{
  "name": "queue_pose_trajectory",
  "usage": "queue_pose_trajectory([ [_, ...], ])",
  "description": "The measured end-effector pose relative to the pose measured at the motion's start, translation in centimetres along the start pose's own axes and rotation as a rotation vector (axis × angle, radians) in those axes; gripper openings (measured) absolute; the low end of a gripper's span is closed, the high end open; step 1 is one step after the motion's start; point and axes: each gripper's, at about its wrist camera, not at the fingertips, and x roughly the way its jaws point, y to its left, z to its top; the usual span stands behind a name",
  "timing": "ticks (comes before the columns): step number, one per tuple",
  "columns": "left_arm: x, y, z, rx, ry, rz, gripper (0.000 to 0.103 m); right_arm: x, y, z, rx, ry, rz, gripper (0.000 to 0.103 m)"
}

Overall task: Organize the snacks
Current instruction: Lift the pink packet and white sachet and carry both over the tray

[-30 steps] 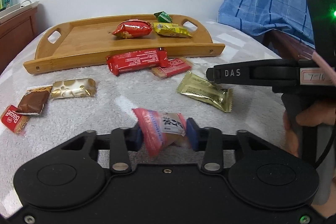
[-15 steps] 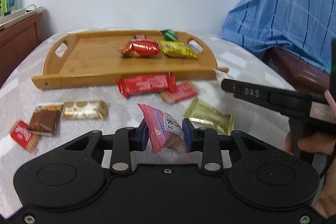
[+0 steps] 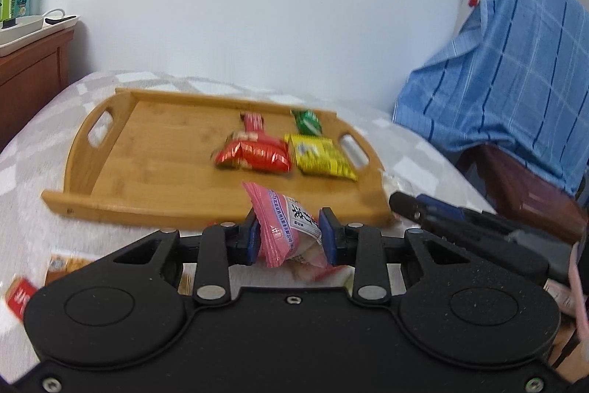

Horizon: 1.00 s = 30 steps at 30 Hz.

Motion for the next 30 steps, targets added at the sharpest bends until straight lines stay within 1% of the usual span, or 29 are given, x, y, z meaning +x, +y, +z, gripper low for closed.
queue_pose_trajectory([
  [5, 2.3, 0.8, 2.1, -0.061, 0.009, -0.033, 0.031, 1.6, -0.2, 1.1, -0.016, 0.007, 0.014, 0.031],
  [9, 4.1, 1.2, 3.7, -0.095, 0.002, -0.047, 0.031, 2.7, 0.6, 1.4, -0.089, 0.006, 0.004, 0.031],
  [13, 6.2, 1.3, 4.7, -0.116, 0.011, -0.052, 0.031, 3.9, 1.2, 1.4, -0.123, 0.029, 0.003, 0.031],
  [17, 8.1, 1.5, 4.9, -0.126, 0.028, -0.048, 0.031, 4.8, 1.6, 1.2, -0.141, 0.048, 0.013, 0.031],
  [21, 9.7, 1.9, 4.6, -0.163, 0.049, -0.037, 0.031, 5.8, 1.6, 1.1, -0.133, 0.08, 0.007, 0.031],
  [30, 11.6, 2.6, 4.3, -0.204, 0.064, -0.038, 0.031, 6.8, 1.7, 1.1, -0.12, 0.112, 0.007, 0.031],
])
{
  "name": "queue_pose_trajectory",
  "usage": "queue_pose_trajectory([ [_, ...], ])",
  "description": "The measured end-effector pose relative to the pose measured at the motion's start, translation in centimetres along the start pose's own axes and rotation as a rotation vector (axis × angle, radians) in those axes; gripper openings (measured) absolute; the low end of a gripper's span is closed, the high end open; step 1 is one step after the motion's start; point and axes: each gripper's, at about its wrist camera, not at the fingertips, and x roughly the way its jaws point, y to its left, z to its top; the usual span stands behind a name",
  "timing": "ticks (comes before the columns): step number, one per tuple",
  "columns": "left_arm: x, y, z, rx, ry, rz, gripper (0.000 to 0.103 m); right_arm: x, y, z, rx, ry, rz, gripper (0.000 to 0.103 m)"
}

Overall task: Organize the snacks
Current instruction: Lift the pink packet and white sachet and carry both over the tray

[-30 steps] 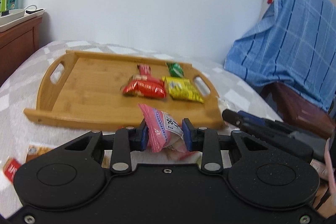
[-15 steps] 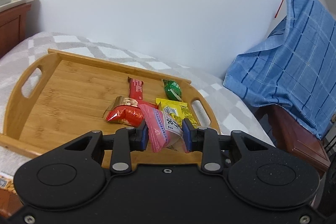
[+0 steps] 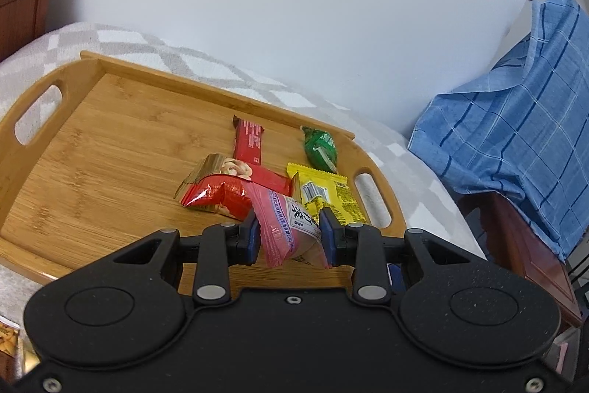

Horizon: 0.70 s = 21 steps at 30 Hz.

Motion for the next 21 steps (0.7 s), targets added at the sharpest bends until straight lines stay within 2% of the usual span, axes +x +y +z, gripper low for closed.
queue_pose_trajectory([
  [21, 1.6, 0.2, -0.8, -0.003, 0.024, 0.024, 0.03, 0.8, -0.1, 0.1, 0.032, 0.024, -0.019, 0.032],
])
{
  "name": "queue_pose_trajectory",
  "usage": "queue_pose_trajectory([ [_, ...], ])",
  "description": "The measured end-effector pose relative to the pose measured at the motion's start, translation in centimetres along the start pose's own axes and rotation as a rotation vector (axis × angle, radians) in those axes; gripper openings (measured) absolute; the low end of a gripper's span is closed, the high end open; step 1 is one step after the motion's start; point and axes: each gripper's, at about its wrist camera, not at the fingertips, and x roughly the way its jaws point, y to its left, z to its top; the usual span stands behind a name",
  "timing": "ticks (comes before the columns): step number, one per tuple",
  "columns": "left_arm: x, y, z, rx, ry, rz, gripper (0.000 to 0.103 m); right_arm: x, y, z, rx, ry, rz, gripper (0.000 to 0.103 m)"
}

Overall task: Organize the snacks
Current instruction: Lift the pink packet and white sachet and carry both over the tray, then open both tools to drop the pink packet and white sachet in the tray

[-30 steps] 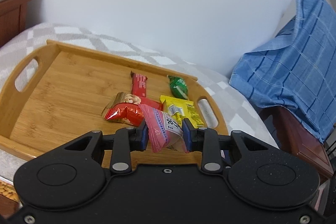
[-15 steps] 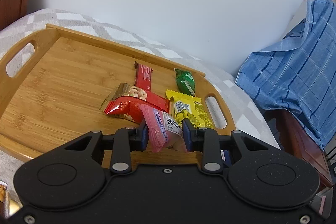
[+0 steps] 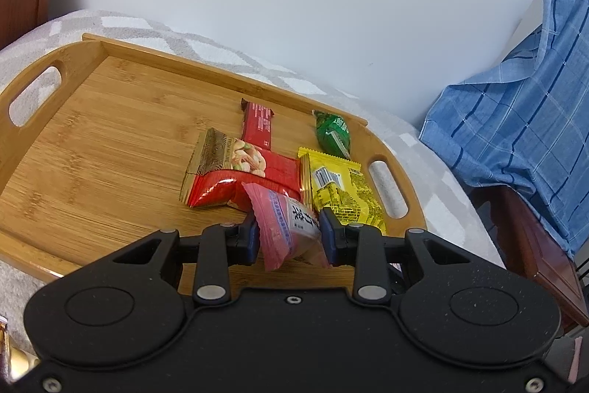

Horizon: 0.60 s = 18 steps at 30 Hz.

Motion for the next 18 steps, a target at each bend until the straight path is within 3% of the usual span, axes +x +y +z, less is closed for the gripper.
queue_pose_trajectory([
  [9, 0.1, -0.4, -0.3, 0.04, 0.002, 0.013, 0.029, 0.1, -0.1, 0.0, 0.017, 0.0, 0.01, 0.036],
  [11, -0.2, -0.6, -0.4, 0.057, -0.005, 0.018, 0.037, 0.0, -0.1, 0.0, 0.023, -0.004, 0.014, 0.041],
  [15, -1.0, -1.2, -0.5, 0.099, -0.022, 0.025, 0.046, -0.3, -0.1, 0.0, 0.031, -0.014, 0.022, 0.041],
  [18, -1.6, -1.6, -0.7, 0.13, -0.029, 0.032, 0.051, -0.6, -0.1, 0.0, 0.041, -0.023, 0.025, 0.051],
])
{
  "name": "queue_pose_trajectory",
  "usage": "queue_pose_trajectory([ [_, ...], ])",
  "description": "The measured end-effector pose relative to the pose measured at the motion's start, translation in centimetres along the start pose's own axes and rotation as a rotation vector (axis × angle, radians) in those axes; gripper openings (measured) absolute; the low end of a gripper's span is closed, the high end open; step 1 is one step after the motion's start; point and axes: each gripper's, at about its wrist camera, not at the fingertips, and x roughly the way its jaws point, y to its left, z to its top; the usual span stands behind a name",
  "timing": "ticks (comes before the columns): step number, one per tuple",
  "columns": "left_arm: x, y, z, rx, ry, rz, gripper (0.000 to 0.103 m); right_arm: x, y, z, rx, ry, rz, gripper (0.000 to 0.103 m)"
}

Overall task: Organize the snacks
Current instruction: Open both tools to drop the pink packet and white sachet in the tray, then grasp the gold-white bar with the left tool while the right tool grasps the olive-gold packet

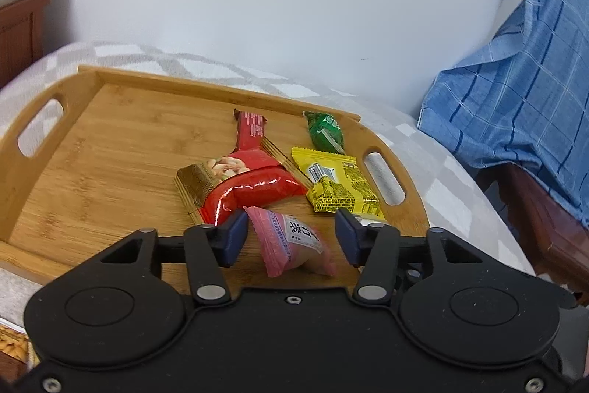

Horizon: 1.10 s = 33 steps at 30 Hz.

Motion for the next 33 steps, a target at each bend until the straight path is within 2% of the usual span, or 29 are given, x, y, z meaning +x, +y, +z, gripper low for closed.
queue_pose_trajectory([
  [11, -3.2, -1.3, -1.0, 0.111, -0.051, 0.031, 0.075, -1.4, -0.3, -0.4, 0.062, -0.029, 0.01, 0.056],
  [14, -4.2, -1.3, -1.7, 0.124, -0.057, 0.033, 0.08, -1.9, -0.3, -0.9, 0.059, -0.038, 0.01, 0.062],
  [21, -6.6, -1.3, -3.1, 0.156, -0.08, 0.051, 0.084, -3.8, -0.7, -2.2, 0.081, -0.049, 0.011, 0.069],
  [23, -7.4, -1.2, -3.4, 0.154, -0.092, 0.054, 0.088, -4.4, -0.9, -2.5, 0.094, -0.052, 0.013, 0.07],
  [33, -9.9, 0.1, -5.5, 0.14, -0.1, 0.071, 0.091, -6.3, -0.5, -3.9, 0.083, -0.078, -0.017, 0.079],
])
